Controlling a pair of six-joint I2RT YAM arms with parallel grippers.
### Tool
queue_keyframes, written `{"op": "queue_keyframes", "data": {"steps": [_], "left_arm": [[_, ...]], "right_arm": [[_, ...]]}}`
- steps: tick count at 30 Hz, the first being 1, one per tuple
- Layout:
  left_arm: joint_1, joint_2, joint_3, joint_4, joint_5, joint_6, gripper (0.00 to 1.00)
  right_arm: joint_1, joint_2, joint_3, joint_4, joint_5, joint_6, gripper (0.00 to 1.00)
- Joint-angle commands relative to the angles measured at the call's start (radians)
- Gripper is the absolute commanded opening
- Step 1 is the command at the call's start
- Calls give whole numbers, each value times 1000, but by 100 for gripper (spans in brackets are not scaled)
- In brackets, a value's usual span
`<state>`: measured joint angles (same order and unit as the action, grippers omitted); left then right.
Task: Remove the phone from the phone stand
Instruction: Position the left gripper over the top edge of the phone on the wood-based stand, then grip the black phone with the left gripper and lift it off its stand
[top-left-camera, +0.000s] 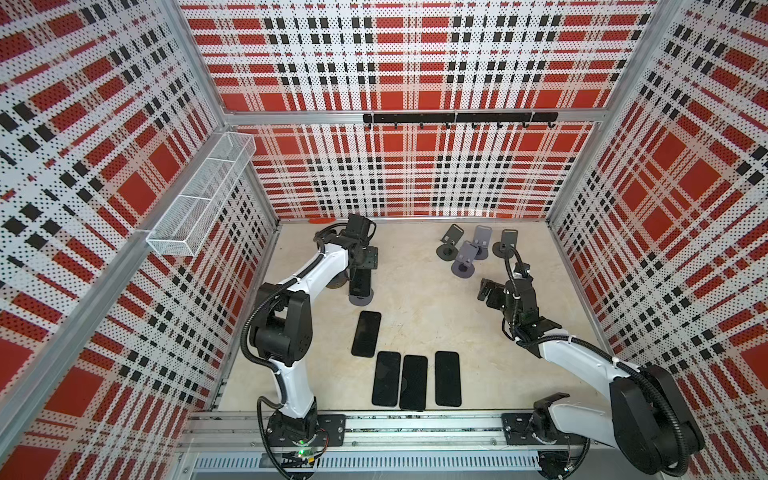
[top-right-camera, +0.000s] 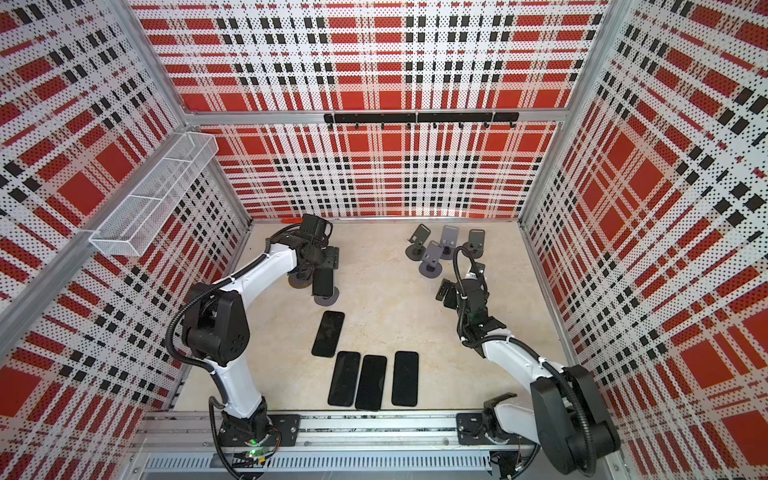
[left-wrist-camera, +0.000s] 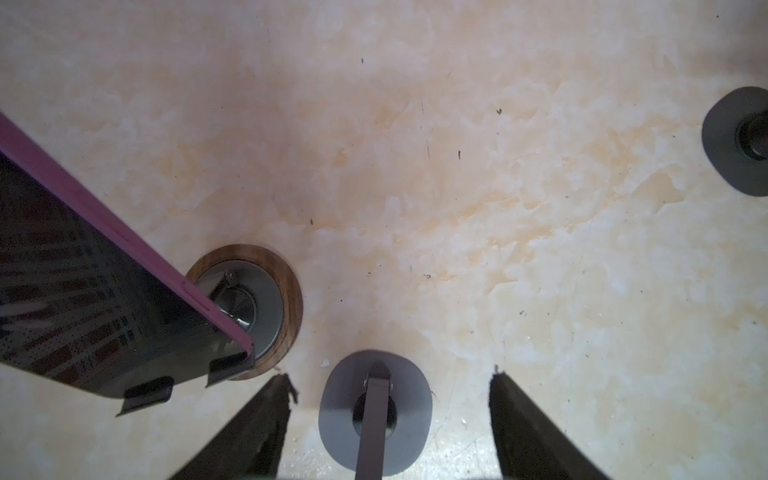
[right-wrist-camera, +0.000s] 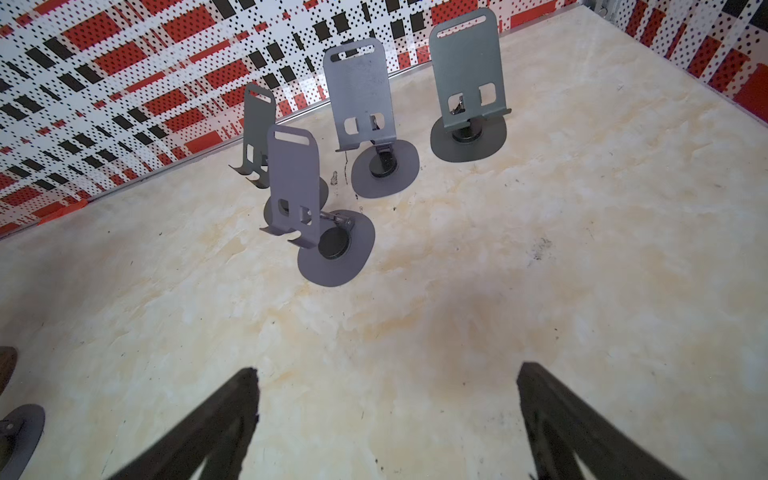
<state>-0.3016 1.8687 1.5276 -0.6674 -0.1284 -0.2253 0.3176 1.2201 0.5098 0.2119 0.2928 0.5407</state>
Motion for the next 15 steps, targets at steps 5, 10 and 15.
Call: {"op": "queue_keyframes", "data": {"steps": [5, 10, 15], "left_arm": [[5, -77, 36, -18, 88, -22, 69], [-8, -130, 82, -63, 84, -24, 67], [-88, -165, 69, -58, 156, -40, 66]], "right_arm": [[-7, 16, 28, -12, -16, 1, 100], [-6, 0, 24, -14, -10, -2, 100], [-7, 11, 28, -14, -19, -4, 100]]}}
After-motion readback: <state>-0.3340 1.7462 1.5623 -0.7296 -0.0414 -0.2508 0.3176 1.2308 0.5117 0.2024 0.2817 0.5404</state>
